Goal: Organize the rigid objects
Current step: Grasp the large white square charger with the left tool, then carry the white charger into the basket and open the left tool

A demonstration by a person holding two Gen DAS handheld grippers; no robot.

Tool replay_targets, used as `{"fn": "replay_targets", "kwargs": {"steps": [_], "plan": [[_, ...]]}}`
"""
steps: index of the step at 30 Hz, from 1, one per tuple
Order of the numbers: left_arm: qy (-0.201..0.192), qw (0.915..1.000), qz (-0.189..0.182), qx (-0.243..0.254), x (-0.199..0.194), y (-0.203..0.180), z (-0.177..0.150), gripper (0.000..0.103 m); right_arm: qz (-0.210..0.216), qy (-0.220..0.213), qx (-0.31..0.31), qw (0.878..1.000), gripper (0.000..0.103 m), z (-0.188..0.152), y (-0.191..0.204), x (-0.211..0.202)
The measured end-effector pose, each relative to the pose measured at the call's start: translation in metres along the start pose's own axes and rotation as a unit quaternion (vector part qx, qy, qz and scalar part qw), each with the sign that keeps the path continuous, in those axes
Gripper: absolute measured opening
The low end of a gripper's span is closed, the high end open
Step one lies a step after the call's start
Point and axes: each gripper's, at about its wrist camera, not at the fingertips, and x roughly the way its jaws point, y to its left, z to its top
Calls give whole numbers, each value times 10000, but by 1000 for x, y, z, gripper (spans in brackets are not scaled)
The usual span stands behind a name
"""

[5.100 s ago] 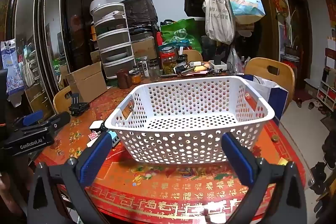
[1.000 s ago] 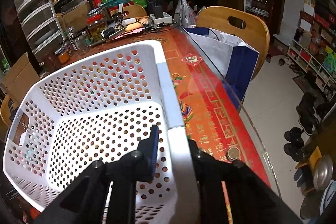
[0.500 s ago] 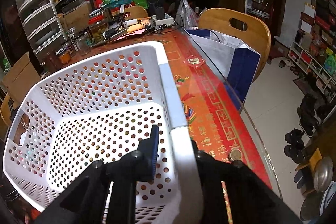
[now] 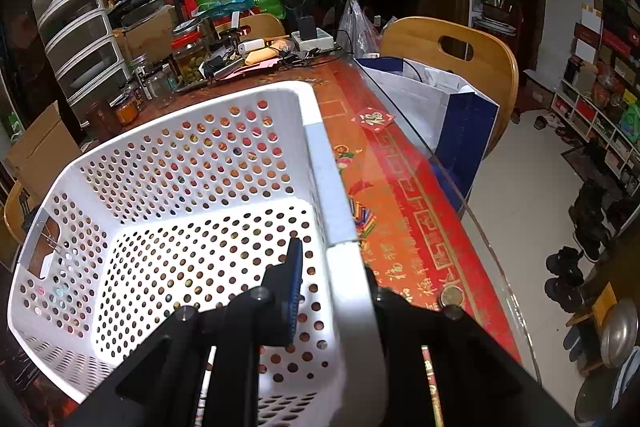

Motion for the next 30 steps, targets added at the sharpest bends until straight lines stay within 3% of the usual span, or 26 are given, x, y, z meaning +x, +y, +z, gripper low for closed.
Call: {"fn": "replay_targets", "kwargs": {"steps": [11,17,20,23,26,30], "plan": [[-577,9982,-143,75,-45,5,16,67,6,1,14,10000,14,0,0,0],[-1096,9925,53,546,-76,-6,64,67,10,4,-7,10000,14,0,0,0],[-1333,9850,273,1058,-85,-26,94,67,8,10,-15,10000,14,0,1,0],[-1417,9786,210,1479,-88,-49,122,67,6,11,-4,10000,14,0,0,1],[-1421,9717,16,1888,-86,-81,141,67,7,9,12,10000,14,0,1,1],[-1056,9655,-480,2329,-70,-133,157,67,16,16,16,10000,14,1,1,1]]}}
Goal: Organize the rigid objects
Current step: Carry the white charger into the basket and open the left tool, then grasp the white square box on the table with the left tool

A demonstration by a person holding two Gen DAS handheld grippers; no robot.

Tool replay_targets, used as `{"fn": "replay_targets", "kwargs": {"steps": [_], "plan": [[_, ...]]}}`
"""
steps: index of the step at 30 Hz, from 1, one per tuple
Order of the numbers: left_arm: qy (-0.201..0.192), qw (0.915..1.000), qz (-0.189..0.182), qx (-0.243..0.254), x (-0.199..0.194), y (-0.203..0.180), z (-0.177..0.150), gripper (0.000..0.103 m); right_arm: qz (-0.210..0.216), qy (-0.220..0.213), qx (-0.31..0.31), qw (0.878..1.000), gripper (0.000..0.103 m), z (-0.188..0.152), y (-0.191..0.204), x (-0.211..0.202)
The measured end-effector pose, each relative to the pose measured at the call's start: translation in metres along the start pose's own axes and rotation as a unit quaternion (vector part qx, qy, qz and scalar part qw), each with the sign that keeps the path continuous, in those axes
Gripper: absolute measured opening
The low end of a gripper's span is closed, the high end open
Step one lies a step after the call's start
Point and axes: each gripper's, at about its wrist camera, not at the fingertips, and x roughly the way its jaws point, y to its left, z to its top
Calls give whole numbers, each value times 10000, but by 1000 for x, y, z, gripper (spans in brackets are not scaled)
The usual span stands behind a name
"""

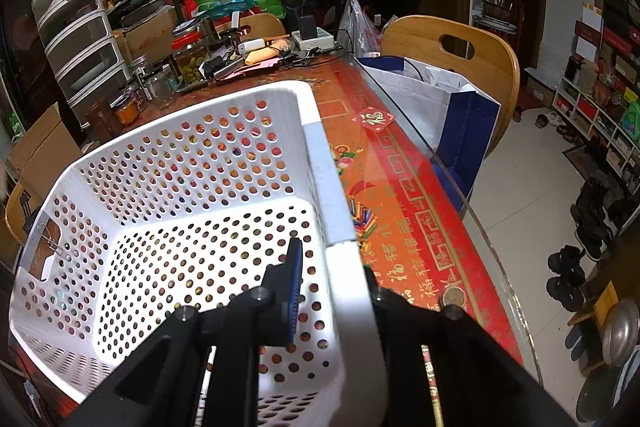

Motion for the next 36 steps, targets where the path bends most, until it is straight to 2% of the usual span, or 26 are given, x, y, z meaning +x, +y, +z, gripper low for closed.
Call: {"fn": "replay_targets", "kwargs": {"steps": [5,6,7,10,12,14,16,17,19,21,23,25,27,29,33,36], "plan": [[532,9958,-601,452,35,-41,17,64,18,28,4,10000,14,0,0,1],[648,9940,-686,553,41,-50,18,43,20,33,4,10000,14,-1,0,1],[764,9925,-717,625,49,-55,22,35,25,34,2,10000,14,-1,0,0],[1286,9829,-955,910,73,-67,30,34,62,22,24,10000,14,-2,0,0],[1373,9820,-815,1007,83,-75,30,34,91,17,42,9999,14,-2,0,0],[1460,9803,-875,1000,88,-78,27,34,123,19,55,9999,14,-2,-1,0],[1358,9823,-907,917,85,-74,26,34,142,19,60,9999,14,-2,-2,1],[1276,9838,-946,834,81,-70,26,36,145,17,63,9999,14,-1,-2,1],[985,9880,-1036,589,63,-53,28,48,150,9,69,9999,14,-1,-2,1],[569,9934,-946,296,38,-27,28,86,160,-2,62,9999,14,-1,-2,1],[138,9975,-698,28,14,-2,23,103,163,-4,59,9998,15,-1,-2,1],[-184,9989,-333,-288,-7,31,11,103,161,-6,49,9999,15,-1,-2,1],[-99,9982,-1,-596,-8,65,-7,103,157,-8,53,9999,15,-2,-2,0],[227,9956,171,-897,7,91,-29,103,153,-16,53,9999,15,-2,-2,0],[1271,9787,203,-1599,69,135,-100,103,136,-8,38,9999,15,-2,-1,1],[1594,9675,175,-1954,90,150,-140,102,109,16,32,9999,15,-1,-1,1]]}}
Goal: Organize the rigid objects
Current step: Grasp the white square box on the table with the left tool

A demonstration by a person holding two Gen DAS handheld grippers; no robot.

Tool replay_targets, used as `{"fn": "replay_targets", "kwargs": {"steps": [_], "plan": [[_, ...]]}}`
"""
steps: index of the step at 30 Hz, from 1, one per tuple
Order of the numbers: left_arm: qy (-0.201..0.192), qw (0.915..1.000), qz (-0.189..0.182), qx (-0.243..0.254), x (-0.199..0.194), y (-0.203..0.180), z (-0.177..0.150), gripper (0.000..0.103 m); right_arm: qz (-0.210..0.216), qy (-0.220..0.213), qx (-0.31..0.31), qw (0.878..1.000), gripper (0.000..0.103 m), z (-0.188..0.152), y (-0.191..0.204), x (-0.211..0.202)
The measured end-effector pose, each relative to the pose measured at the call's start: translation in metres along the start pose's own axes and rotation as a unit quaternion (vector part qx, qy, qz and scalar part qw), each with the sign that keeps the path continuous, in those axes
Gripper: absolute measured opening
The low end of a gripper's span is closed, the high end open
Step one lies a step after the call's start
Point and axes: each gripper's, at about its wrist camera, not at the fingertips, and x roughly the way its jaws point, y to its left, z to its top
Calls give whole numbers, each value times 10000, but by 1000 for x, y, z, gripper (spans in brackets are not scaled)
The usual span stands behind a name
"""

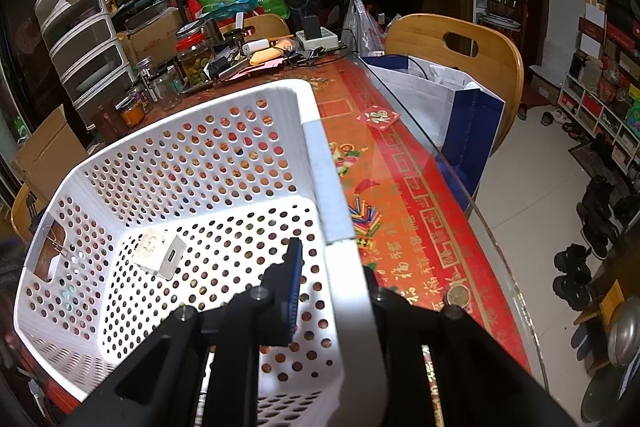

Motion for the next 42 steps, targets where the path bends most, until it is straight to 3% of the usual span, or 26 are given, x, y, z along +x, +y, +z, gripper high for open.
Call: {"fn": "replay_targets", "kwargs": {"steps": [4,12,21,34,36,37,42], "plan": [[11,9994,-226,-272,7,21,-24,102,-58,27,9,10000,15,0,0,0],[271,9983,-459,-238,32,24,-33,103,-107,30,12,9999,15,0,-1,-1],[374,9986,-309,-213,49,18,-33,100,-132,39,4,9999,15,0,0,0],[373,9988,-309,-68,56,6,-27,77,-118,20,15,9999,15,-2,1,0],[365,9983,-456,-66,54,5,-27,59,-125,19,16,9999,15,-2,1,0],[344,9981,-508,-33,53,3,-27,55,-130,18,15,9999,15,-2,2,0],[147,9997,-53,182,45,-5,-30,55,-129,20,10,9999,15,-2,2,0]]}}
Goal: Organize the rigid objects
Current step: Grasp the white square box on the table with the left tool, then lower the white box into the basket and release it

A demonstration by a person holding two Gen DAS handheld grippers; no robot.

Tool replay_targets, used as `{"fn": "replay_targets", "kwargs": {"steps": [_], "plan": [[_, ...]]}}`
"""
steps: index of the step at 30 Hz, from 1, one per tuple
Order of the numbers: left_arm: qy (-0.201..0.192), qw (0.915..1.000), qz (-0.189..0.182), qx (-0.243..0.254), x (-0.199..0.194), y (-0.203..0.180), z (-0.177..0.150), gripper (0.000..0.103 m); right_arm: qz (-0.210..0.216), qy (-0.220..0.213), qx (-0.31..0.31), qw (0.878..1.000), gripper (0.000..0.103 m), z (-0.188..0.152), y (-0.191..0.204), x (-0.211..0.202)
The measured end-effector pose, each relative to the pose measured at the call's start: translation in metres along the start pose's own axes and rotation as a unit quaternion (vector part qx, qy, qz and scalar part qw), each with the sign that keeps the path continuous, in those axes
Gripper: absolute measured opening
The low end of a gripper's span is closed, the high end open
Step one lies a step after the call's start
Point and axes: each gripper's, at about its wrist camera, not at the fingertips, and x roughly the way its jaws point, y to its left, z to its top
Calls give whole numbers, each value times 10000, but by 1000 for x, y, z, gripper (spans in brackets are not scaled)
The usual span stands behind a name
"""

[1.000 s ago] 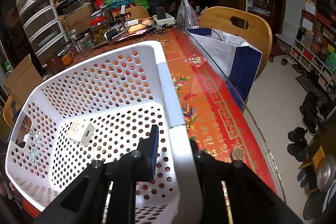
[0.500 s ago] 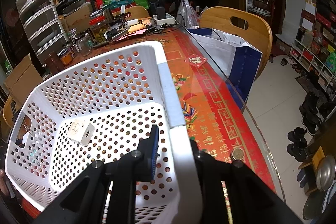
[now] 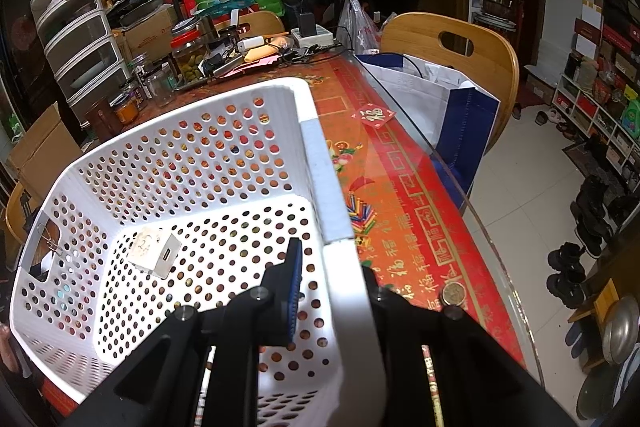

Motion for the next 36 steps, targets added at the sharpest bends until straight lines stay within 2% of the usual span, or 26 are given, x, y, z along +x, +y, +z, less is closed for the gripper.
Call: {"fn": "replay_targets", "kwargs": {"steps": [4,9,13,16,19,23,31,36], "plan": [[-392,9989,266,-17,-21,3,-1,55,-6,4,-14,10000,15,0,1,0],[-908,9904,1041,103,-51,2,6,55,1,1,-16,10000,15,0,2,0],[-963,9896,1061,90,-67,5,19,55,13,2,-29,10000,15,0,1,0],[-1118,9891,943,150,-88,1,32,55,25,-3,-34,10000,15,0,2,0],[-1361,9851,996,342,-114,-17,49,55,39,-14,-37,10000,15,1,1,0],[-1532,9839,722,570,-141,-40,69,55,74,-17,-19,10000,15,0,0,0],[-1875,9674,694,1556,-168,-133,94,55,87,-19,-28,10000,15,1,-1,0],[-1741,9626,421,2032,-163,-192,103,55,147,-28,-35,9999,15,1,-2,-1]]}}
